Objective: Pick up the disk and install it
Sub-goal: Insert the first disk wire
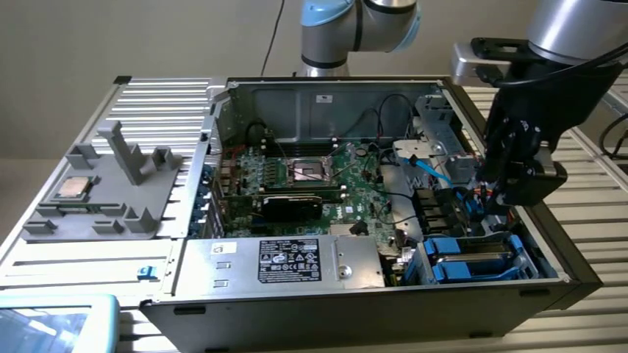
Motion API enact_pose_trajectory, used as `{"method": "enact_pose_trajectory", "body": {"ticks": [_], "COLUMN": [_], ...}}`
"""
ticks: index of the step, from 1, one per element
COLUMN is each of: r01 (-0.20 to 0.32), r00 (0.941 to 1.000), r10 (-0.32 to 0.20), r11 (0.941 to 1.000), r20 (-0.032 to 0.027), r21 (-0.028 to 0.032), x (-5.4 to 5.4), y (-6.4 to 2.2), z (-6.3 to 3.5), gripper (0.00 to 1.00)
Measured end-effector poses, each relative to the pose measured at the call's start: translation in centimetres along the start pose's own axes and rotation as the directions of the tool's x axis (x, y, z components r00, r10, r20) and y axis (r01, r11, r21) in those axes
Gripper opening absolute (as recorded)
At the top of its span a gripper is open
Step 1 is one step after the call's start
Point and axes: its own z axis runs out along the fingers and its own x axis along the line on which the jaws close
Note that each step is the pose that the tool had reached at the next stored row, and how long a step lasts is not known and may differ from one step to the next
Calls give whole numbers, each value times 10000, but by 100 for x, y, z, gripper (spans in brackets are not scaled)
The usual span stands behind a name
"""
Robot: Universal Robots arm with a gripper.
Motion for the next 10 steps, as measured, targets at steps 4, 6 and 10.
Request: {"method": "enact_pose_trajectory", "body": {"ticks": [4, 6, 10], "r01": [-212, -346, -683], "r00": [9998, 9994, 9977], "r10": [212, 346, 683], "r11": [9998, 9994, 9977], "r20": [-3, -3, -10], "r21": [11, 33, 49], "x": [-17, -22, -22], "y": [13, 20, 36], "z": [53, 72, 108], "gripper": [58, 58, 58]}}
